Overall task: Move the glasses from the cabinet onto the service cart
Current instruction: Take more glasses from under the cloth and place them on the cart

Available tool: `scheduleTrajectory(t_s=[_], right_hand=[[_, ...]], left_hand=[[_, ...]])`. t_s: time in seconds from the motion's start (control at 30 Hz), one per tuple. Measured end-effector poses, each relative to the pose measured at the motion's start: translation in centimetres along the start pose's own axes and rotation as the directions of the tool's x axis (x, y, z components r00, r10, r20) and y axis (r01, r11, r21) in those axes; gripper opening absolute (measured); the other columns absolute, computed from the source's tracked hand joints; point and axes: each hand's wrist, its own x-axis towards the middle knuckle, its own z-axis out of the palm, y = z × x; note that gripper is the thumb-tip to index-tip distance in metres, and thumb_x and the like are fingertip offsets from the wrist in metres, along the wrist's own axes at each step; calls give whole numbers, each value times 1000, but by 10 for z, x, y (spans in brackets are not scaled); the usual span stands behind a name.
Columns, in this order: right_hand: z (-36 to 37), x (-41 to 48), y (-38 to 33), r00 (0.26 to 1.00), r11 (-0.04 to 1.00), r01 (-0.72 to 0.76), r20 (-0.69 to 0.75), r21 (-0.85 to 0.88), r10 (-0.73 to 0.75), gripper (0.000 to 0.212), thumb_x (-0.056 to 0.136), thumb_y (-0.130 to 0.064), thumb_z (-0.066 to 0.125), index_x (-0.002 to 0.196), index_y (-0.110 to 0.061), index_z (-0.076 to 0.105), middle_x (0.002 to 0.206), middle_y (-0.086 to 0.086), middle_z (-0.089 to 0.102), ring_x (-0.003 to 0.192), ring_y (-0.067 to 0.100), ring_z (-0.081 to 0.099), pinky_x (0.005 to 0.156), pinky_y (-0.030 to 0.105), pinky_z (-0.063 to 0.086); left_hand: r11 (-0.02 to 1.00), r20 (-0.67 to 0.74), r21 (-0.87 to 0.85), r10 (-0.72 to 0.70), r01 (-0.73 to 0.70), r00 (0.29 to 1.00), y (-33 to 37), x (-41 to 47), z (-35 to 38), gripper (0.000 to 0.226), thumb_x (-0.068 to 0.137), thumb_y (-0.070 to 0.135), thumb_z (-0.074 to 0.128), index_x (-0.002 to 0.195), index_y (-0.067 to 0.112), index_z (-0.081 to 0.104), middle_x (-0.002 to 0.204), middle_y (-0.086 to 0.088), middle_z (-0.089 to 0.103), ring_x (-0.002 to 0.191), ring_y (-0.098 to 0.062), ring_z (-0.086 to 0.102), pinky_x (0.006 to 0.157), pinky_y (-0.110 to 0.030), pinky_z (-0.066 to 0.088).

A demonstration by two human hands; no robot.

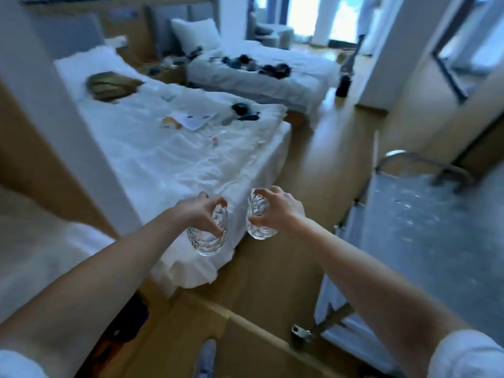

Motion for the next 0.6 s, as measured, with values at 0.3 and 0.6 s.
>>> scheduleTrajectory(t_s=[0.3, 0.6], right_hand=[[-30, -25, 168, 867, 879, -467, -146, 94, 476, 78, 69, -63, 70, 137, -45, 37, 140, -7, 41, 121, 26, 49, 91, 38, 48], [-43, 1, 230, 585, 645, -713, -272, 276, 764, 73, 72, -55, 70, 137, -40, 41, 141, -4, 40, 119, 28, 49, 84, 36, 49]], left_hand=[[882, -7, 205, 435, -424, 901, 150, 144, -21, 84, 68, 52, 73, 138, 47, 29, 132, 1, 37, 112, -27, 51, 88, -35, 49], [611, 86, 371, 727, -699, 681, 230, 272, -56, 85, 69, 49, 73, 140, 49, 26, 143, 2, 29, 121, -30, 42, 88, -38, 50]])
